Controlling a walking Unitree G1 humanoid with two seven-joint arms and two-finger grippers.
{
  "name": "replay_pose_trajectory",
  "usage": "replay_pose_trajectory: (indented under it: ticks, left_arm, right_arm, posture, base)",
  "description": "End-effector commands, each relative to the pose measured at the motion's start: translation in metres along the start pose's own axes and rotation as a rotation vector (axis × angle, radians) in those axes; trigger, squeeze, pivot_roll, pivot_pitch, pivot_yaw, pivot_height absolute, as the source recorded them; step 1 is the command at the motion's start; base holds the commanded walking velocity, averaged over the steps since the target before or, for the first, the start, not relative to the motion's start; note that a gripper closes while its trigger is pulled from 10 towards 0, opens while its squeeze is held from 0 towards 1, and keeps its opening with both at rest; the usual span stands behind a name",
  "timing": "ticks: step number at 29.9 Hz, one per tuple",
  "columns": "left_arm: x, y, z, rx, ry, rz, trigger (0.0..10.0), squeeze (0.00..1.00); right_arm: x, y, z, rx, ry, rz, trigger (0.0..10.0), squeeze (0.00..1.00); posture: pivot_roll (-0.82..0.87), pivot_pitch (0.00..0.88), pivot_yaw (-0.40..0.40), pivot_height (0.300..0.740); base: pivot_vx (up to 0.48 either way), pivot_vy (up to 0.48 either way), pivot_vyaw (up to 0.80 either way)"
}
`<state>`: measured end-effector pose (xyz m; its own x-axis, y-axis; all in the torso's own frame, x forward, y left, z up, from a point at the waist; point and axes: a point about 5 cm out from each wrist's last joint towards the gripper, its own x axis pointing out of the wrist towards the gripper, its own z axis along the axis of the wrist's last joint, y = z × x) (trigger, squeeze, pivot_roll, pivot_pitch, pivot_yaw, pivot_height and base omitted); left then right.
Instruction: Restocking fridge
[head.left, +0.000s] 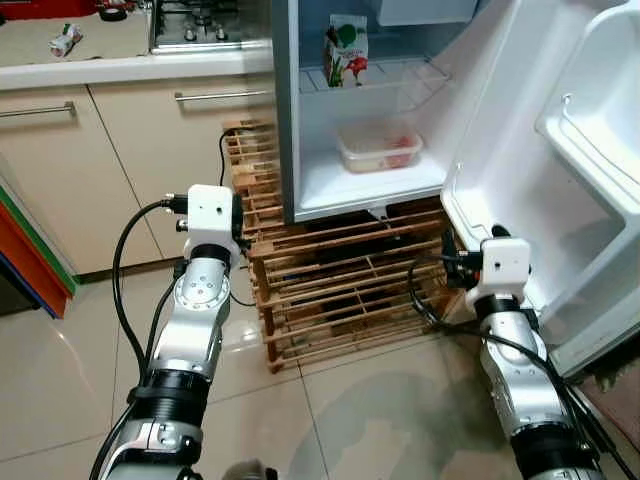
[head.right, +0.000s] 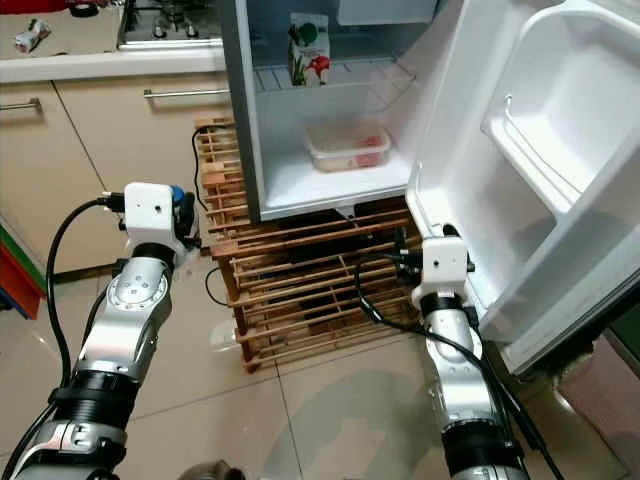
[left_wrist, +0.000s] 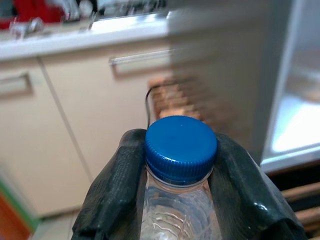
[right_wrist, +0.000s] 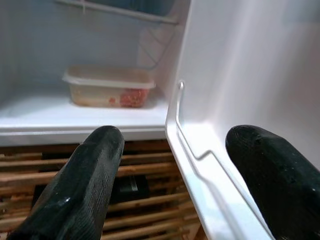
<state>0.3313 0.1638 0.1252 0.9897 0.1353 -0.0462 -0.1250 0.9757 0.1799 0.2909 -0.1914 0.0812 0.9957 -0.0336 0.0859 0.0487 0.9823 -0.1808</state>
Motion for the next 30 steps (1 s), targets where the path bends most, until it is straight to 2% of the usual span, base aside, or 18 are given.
replay_pose_trajectory:
  ticks: [1,5,8,11,12,14,18,25,26,27,28,30]
  left_arm:
    - [-0.001,0.009,0.013,0.037,-0.030,0.067,10.0,0.00]
    - [-0.003,0.020,0.018,0.099,-0.048,0.116,10.0,0.00]
    - [-0.005,0.041,0.013,0.189,-0.047,0.197,10.0,0.00]
    - [-0.006,0.057,-0.004,0.241,0.026,0.257,10.0,0.00]
    - [-0.008,0.061,-0.014,0.246,0.081,0.271,10.0,0.00]
    - [-0.011,0.062,-0.027,0.233,0.151,0.272,10.0,0.00]
    - [-0.015,0.057,-0.043,0.190,0.253,0.233,10.0,0.00]
    - [-0.018,0.025,-0.056,0.140,0.339,0.049,10.0,0.00]
    - [-0.019,0.015,-0.058,0.098,0.365,0.004,10.0,0.00]
    - [-0.019,0.015,-0.058,0.098,0.365,0.004,10.0,0.00]
    - [-0.020,0.006,-0.059,0.082,0.384,-0.056,10.0,0.00]
    - [-0.021,0.000,-0.061,0.081,0.406,-0.095,10.0,0.00]
  right_arm:
    - [-0.003,-0.008,-0.003,-0.014,0.016,-0.026,10.0,0.00]
    - [-0.003,-0.012,-0.003,-0.027,0.012,-0.044,10.0,0.00]
    - [-0.003,-0.021,-0.004,-0.070,0.018,-0.095,10.0,0.00]
    - [-0.002,-0.026,-0.005,-0.094,0.025,-0.119,10.0,0.00]
    - [-0.001,-0.027,-0.005,-0.105,0.025,-0.125,10.0,0.00]
    - [-0.001,-0.029,-0.005,-0.113,0.024,-0.131,10.0,0.00]
    - [0.001,-0.032,-0.004,-0.126,0.024,-0.142,10.0,0.00]
    - [0.003,-0.036,-0.003,-0.136,0.022,-0.158,10.0,0.00]
    - [0.004,-0.037,-0.003,-0.141,0.022,-0.162,10.0,0.00]
    - [0.004,-0.037,-0.003,-0.141,0.022,-0.162,10.0,0.00]
    - [0.004,-0.038,-0.003,-0.143,0.022,-0.167,10.0,0.00]
    - [0.004,-0.038,-0.004,-0.146,0.024,-0.171,10.0,0.00]
  posture:
    - [-0.04,0.000,-0.001,0.740]
    - [-0.03,0.000,-0.001,0.740]
    - [-0.02,0.000,-0.002,0.740]
    - [-0.01,0.000,-0.005,0.740]
    - [-0.02,0.000,-0.006,0.740]
    - [-0.01,0.000,-0.007,0.740]
    - [-0.01,0.000,-0.010,0.740]
    - [-0.01,0.000,-0.010,0.740]
    - [-0.02,0.000,-0.008,0.740]
    - [-0.02,0.000,-0.008,0.740]
    - [-0.02,0.000,-0.005,0.740]
    - [-0.02,0.000,-0.005,0.740]
  base:
    - [0.000,0.000,0.00]
    - [0.000,0.000,0.00]
    - [0.000,0.000,0.00]
    - [0.000,0.000,0.00]
    - [0.000,0.000,0.00]
    - [0.000,0.000,0.00]
    - [0.000,0.000,0.00]
    - [0.000,0.000,0.00]
    - [0.000,0.000,0.00]
    - [0.000,0.000,0.00]
    - [0.000,0.000,0.00]
    - [0.000,0.000,0.00]
